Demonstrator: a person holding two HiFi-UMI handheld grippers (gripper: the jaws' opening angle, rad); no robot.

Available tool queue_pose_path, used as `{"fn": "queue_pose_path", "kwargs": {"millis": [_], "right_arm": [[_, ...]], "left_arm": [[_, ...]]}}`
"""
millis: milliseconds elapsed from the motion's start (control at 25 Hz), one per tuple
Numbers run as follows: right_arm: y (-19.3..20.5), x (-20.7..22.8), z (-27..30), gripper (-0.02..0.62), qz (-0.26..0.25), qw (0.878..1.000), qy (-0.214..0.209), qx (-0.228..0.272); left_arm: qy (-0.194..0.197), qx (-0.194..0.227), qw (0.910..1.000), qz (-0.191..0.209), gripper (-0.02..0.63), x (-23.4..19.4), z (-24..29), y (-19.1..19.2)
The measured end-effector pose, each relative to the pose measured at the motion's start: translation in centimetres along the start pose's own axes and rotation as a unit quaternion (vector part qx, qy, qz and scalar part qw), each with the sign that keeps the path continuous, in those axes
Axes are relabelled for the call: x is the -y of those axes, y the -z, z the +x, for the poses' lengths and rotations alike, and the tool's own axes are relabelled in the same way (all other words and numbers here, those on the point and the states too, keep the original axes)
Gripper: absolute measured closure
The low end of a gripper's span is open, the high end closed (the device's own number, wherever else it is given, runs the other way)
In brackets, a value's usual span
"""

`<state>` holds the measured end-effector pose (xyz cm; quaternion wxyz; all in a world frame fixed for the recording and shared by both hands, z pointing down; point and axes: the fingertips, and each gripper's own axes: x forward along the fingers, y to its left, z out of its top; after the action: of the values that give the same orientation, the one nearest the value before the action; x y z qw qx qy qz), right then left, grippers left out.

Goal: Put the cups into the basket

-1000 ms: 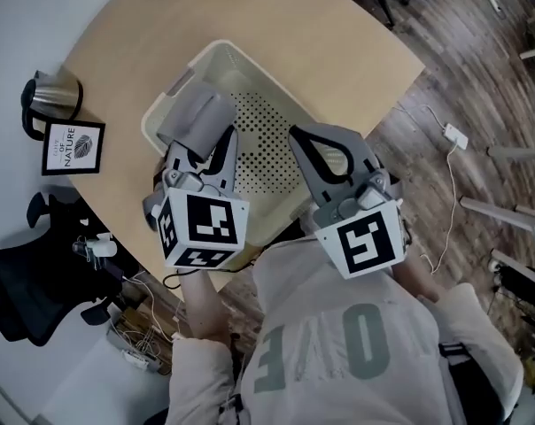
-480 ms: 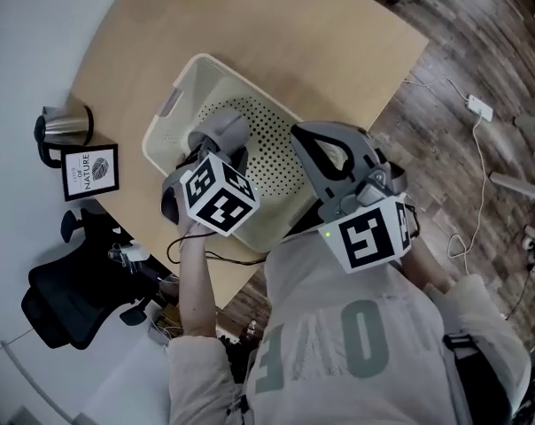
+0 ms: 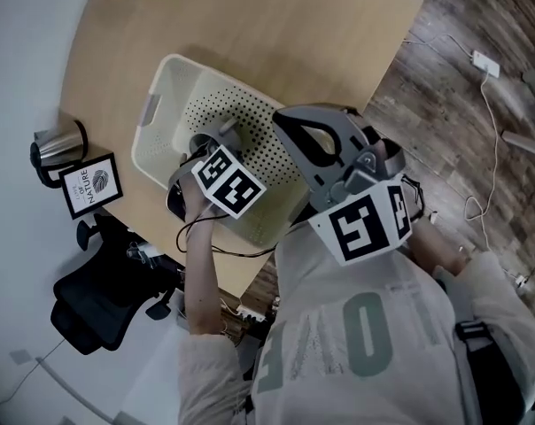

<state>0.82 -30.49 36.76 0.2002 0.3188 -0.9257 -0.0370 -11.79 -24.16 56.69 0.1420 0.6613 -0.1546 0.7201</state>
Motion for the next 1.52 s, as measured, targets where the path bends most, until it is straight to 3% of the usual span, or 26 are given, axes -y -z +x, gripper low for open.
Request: {"fn": "queue_pose_path", "kwargs": {"millis": [360, 520, 760, 920, 1000, 1080, 1160, 1200, 1240, 1280, 1320, 1440, 1480, 1520], "right_arm": [[0.0, 0.1, 0.7, 0.597, 0.019, 0.999, -0.032, 0.021], [-0.6, 0.2, 0.7, 0.597, 0.04, 0.998, -0.032, 0.034], [-1.8, -1.1, 0.8, 0.597, 0.022, 0.998, -0.042, 0.046], [-3.1, -2.6, 0.6, 0.597, 0.002, 0.998, -0.051, 0.042], [-3.8, -3.4, 0.6, 0.597, -0.02, 0.998, -0.055, 0.04], [-4.6, -3.8, 0.6, 0.597, -0.041, 0.997, -0.056, 0.036], [-5.3, -3.7, 0.8, 0.597, -0.061, 0.996, -0.055, 0.031], [-5.7, -3.6, 1.0, 0.597, -0.069, 0.996, -0.054, 0.031], [-6.2, -3.6, 1.1, 0.597, -0.075, 0.995, -0.052, 0.034], [-6.6, -3.7, 1.2, 0.597, -0.078, 0.995, -0.053, 0.035], [-6.9, -3.8, 1.2, 0.597, -0.08, 0.995, -0.056, 0.035], [-7.9, -4.5, 1.5, 0.597, -0.088, 0.993, -0.068, 0.039], [-8.2, -4.7, 1.7, 0.597, -0.093, 0.992, -0.07, 0.042], [-8.6, -4.9, 1.8, 0.597, -0.098, 0.992, -0.072, 0.045]], "left_arm": [[0.0, -0.033, 0.9969, 0.071, 0.552, 1.1, 1.2, -0.6], [-0.023, -0.007, 0.9984, 0.051, 0.537, 0.5, 0.3, -1.6], [-0.036, 0.027, 0.9987, 0.023, 0.537, 0.5, -1.7, -1.9], [-0.064, 0.09, 0.9939, 0.0, 0.537, 0.9, -5.3, -2.0], [-0.091, 0.14, 0.9857, -0.025, 0.538, 0.9, -7.8, -2.2], [-0.117, 0.195, 0.9719, -0.06, 0.538, 0.7, -10.6, -2.1], [-0.144, 0.265, 0.9481, -0.101, 0.538, 0.2, -13.7, -2.2], [-0.161, 0.308, 0.93, -0.119, 0.538, -0.3, -15.5, -2.2], [-0.182, 0.356, 0.906, -0.139, 0.54, -0.7, -17.7, -2.2], [-0.205, 0.408, 0.8748, -0.162, 0.543, -1.3, -20.0, -2.1], [-0.228, 0.463, 0.8355, -0.19, 0.565, -1.9, -22.4, -1.9], [-0.268, 0.601, 0.693, -0.295, 0.597, -3.7, -27.5, 0.1], [-0.28, 0.627, 0.6507, -0.324, 0.597, -4.0, -28.3, 1.2], [-0.297, 0.643, 0.6154, -0.345, 0.597, -4.1, -28.8, 2.3]]}}
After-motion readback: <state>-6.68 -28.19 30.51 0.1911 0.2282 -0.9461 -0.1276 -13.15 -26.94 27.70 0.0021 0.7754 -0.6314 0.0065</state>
